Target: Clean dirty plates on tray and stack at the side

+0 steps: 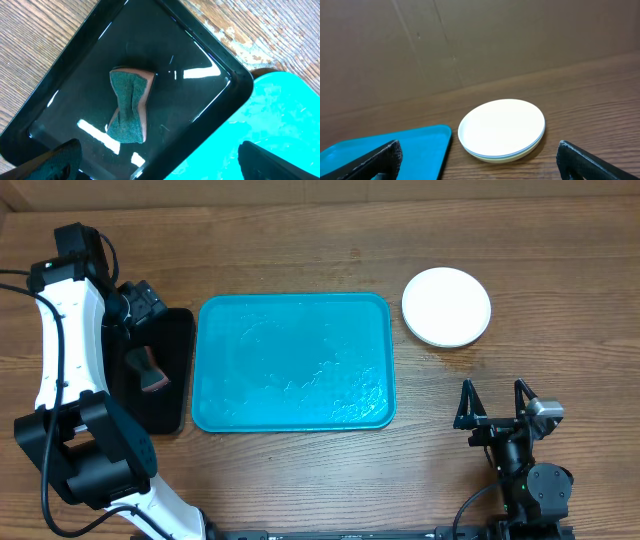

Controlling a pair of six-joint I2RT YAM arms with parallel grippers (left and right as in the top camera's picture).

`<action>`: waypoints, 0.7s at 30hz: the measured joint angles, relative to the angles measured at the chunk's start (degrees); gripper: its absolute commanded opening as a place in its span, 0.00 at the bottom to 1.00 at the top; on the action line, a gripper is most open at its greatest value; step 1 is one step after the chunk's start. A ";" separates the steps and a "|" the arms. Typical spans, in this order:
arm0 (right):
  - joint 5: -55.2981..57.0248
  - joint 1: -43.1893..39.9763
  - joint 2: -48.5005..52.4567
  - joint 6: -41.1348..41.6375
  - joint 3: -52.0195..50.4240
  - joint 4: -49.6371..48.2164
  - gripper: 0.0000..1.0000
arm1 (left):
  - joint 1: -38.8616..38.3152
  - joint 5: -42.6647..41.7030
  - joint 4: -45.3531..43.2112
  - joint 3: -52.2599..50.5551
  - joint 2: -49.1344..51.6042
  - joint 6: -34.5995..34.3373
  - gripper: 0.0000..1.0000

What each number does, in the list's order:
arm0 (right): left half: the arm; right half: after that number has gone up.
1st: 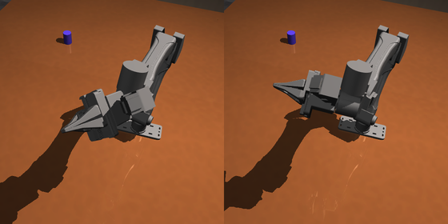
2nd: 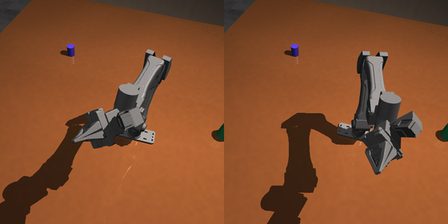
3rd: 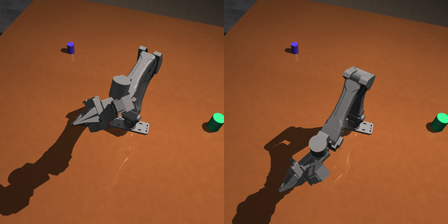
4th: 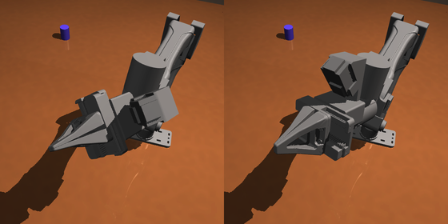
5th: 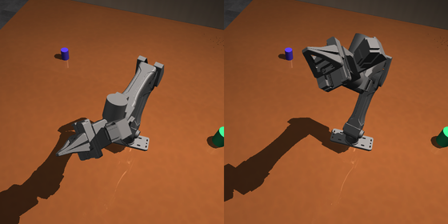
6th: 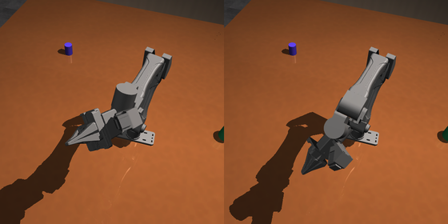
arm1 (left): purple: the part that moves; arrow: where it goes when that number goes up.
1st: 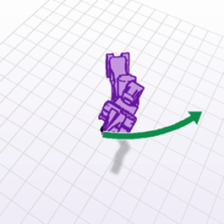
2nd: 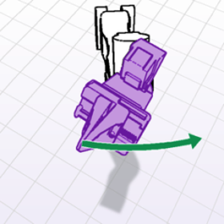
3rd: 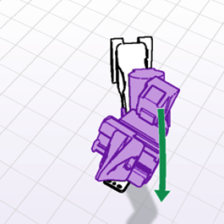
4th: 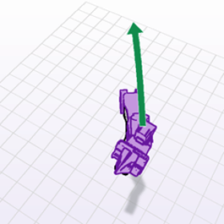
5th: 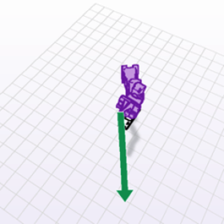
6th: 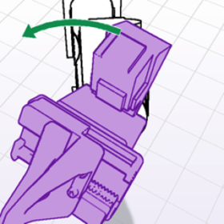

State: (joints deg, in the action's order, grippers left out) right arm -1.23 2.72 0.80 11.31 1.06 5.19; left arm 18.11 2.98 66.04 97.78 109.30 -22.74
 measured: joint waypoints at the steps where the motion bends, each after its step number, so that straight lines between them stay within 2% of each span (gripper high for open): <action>1: 0.07 0.00 0.00 -0.04 0.00 0.00 1.00 | 0.00 0.00 0.00 0.00 0.00 0.00 1.00; 21: 0.17 0.00 0.00 -0.59 0.00 0.00 1.00 | 0.00 0.00 0.00 0.00 0.00 0.00 1.00</action>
State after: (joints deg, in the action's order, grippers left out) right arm -1.06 2.72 0.80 10.72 1.06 5.19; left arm 18.11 2.98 66.04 97.78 109.30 -22.74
